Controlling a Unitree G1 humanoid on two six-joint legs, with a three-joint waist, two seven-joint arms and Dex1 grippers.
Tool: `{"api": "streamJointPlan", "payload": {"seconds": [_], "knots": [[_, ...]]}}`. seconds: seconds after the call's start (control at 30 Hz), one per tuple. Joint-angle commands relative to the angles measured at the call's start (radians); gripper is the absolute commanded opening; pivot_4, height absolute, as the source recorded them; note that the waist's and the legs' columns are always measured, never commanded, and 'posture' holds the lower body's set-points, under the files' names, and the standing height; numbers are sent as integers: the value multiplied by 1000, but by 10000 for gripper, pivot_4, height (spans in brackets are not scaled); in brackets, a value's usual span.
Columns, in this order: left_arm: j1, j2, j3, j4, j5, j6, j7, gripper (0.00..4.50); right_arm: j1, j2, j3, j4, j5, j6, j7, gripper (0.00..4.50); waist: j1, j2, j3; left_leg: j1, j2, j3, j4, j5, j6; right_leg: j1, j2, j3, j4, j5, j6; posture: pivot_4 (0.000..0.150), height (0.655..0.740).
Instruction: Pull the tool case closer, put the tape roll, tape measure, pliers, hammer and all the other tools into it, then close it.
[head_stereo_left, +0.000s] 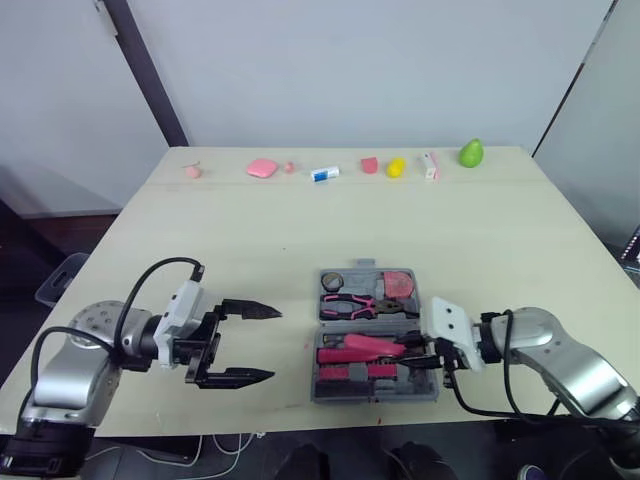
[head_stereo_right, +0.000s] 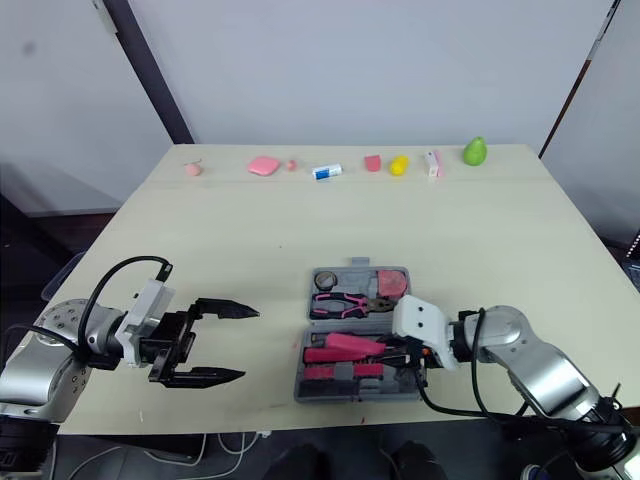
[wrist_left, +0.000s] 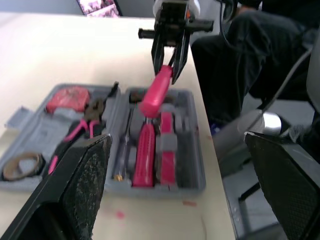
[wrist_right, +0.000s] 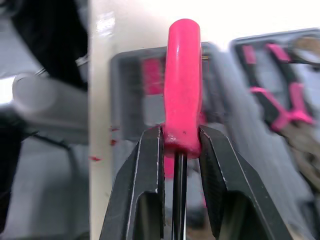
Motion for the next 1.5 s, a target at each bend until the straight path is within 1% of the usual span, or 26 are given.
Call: {"api": "streamJointPlan", "payload": {"seconds": [0.03, 0.23, 0.37, 0.53, 0.73, 0.87, 1.07, 1.23, 1.27, 1.33, 1.4, 1.5], "knots": [[23, 38, -10, 19, 19, -88, -64, 45000, -57, 19, 65, -18, -41, 30, 13, 4781, -1, 0, 0, -1, 0, 0, 0, 0, 0, 0, 0, 0, 0, 0, 0, 1500, 7400], [61, 63, -25, 31, 0, -133, -65, 45000, -133, 47, 173, 19, -137, 59, 13, 4781, -2, 0, 0, -1, 0, 1, 0, 0, 0, -1, 0, 0, 0, 0, 0, 1500, 7400], [88, 92, -48, 34, -8, -167, -65, 45000, -145, 68, 221, 18, -171, 78, 11, 4781, -1, 0, 0, -1, 0, 1, 0, 0, 0, -1, 0, 0, 1, 0, 0, 1500, 7400], [92, 102, -56, 45, -10, -189, -65, 45000, -153, 82, 265, 28, -213, 77, 18, 4781, -1, 0, 0, -1, 1, 1, 0, 0, 0, -2, 0, 0, 0, 0, -1, 1500, 7400], [101, 111, -56, 49, -18, -198, -65, 45000, -151, 106, 280, 40, -227, 77, 22, 4781, -2, 0, 0, -1, 1, 1, 0, 0, 0, -2, 0, -1, 1, 0, -1, 1500, 7400], [98, 107, -52, 50, -18, -198, -65, 45000, -162, 144, 296, 67, -242, 80, 15, 4781, -2, 0, 0, -1, 1, 1, 0, 0, 0, -2, 0, -1, 1, 0, -1, 1500, 7400], [100, 103, -43, 46, -18, -187, -64, 45000, -169, 177, 326, 117, -295, 68, 6, 4781, -2, 0, 0, -1, 1, 1, 0, 0, 0, -2, 0, -1, 1, 0, -1, 1500, 7400], [101, 100, -38, 45, -20, -181, -60, 45000, -164, 194, 308, 121, -282, 58, 14, 4781, -5, -1, 0, 0, 2, 1, 0, 0, 0, -2, 1, -1, 2, 0, -1, 1500, 7400], [102, 99, -38, 45, -20, -180, -59, 45000, -163, 195, 304, 120, -282, 55, 12, 12714, -5, -1, 0, 0, 2, 1, 0, 0, 0, -2, 1, -1, 2, 0, -1, 1500, 7400], [103, 99, -38, 45, -20, -179, -59, 45000, -159, 199, 292, 120, -282, 45, 0, 18090, -4, -1, 0, 0, 2, 1, 0, 0, 0, -2, 1, -1, 2, 0, -1, 1500, 7400], [103, 98, -39, 45, -20, -178, -60, 45000, -154, 199, 278, 111, -271, 36, 1, 27670, -3, -1, 0, 0, 2, 1, 0, 0, 0, -2, 1, -1, 2, 0, -1, 1500, 7400], [98, 94, -39, 48, -20, -176, -58, 45000, -141, 191, 238, 83, -235, 41, 13, 27670, -2, -1, 0, -1, 2, 2, 0, 0, 0, -2, 1, -1, 1, -1, -1, 1500, 7400]]}}
